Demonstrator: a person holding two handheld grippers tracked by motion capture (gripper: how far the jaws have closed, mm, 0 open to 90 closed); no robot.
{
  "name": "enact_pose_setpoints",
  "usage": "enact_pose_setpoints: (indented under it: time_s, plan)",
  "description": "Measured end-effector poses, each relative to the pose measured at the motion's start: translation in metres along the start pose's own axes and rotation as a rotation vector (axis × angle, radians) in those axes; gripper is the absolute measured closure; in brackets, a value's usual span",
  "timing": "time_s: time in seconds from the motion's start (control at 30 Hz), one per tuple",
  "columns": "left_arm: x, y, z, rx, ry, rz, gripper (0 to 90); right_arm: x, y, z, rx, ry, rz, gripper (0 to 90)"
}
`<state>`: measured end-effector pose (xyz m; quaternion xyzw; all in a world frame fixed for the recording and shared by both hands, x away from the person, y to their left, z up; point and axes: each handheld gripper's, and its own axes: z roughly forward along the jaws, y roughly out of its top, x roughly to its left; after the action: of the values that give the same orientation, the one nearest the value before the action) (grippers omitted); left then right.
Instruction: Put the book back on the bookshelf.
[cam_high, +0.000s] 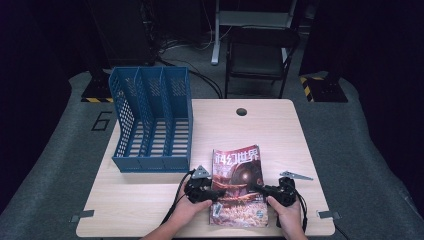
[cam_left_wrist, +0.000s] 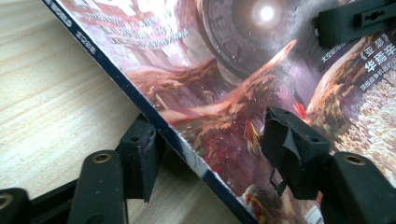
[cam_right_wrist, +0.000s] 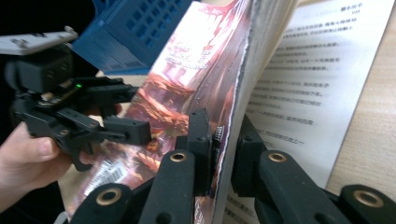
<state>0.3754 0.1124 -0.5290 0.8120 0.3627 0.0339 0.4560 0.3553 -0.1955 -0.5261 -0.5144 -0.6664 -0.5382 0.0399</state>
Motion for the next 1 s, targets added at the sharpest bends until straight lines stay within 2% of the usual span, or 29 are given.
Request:
enact_pose_setpoints:
  time_s: [0.17, 0.23, 0.3, 0.33, 0.4, 0.5, 0.7, 0.73, 0.8, 0.83, 1.0]
  plan:
    - [0.001, 0.000, 0.000, 0.001, 0.016, 0.013, 45.1, -0.005, 0.002, 0.005, 0.055, -0.026, -0.008, 77.3]
    - [0.001, -0.001, 0.000, -0.006, 0.015, 0.001, 47.1, -0.004, 0.002, 0.007, 0.070, -0.043, -0.007, 74.4]
    - [0.001, 0.000, -0.001, -0.004, 0.013, -0.010, 49.3, -0.004, 0.003, 0.007, 0.086, -0.057, -0.034, 69.2]
    - [0.001, -0.001, 0.001, -0.018, 0.028, -0.001, 49.7, -0.002, 0.003, 0.008, 0.100, -0.065, -0.038, 67.1]
    - [0.000, -0.002, 0.000, -0.012, 0.024, 0.001, 49.9, 0.000, 0.004, 0.009, 0.123, -0.082, -0.073, 63.9]
    - [0.000, -0.002, 0.000, -0.013, 0.028, -0.003, 50.9, 0.000, 0.005, 0.010, 0.156, -0.092, -0.080, 61.1]
    - [0.001, -0.001, 0.001, -0.018, 0.023, -0.008, 53.2, -0.001, 0.006, 0.007, 0.176, -0.084, -0.066, 59.1]
    - [0.001, -0.001, 0.001, -0.018, 0.022, -0.007, 53.3, 0.001, 0.006, 0.006, 0.190, -0.083, -0.030, 58.8]
    - [0.002, 0.000, 0.001, -0.017, 0.021, -0.010, 53.8, -0.001, 0.006, 0.004, 0.197, -0.077, -0.037, 58.1]
    - [0.002, 0.000, 0.001, -0.015, 0.021, -0.010, 53.9, -0.001, 0.006, 0.002, 0.208, -0.073, -0.019, 57.7]
    - [0.003, 0.001, 0.001, -0.009, 0.017, -0.012, 54.6, -0.006, 0.006, -0.004, 0.235, -0.044, 0.013, 56.7]
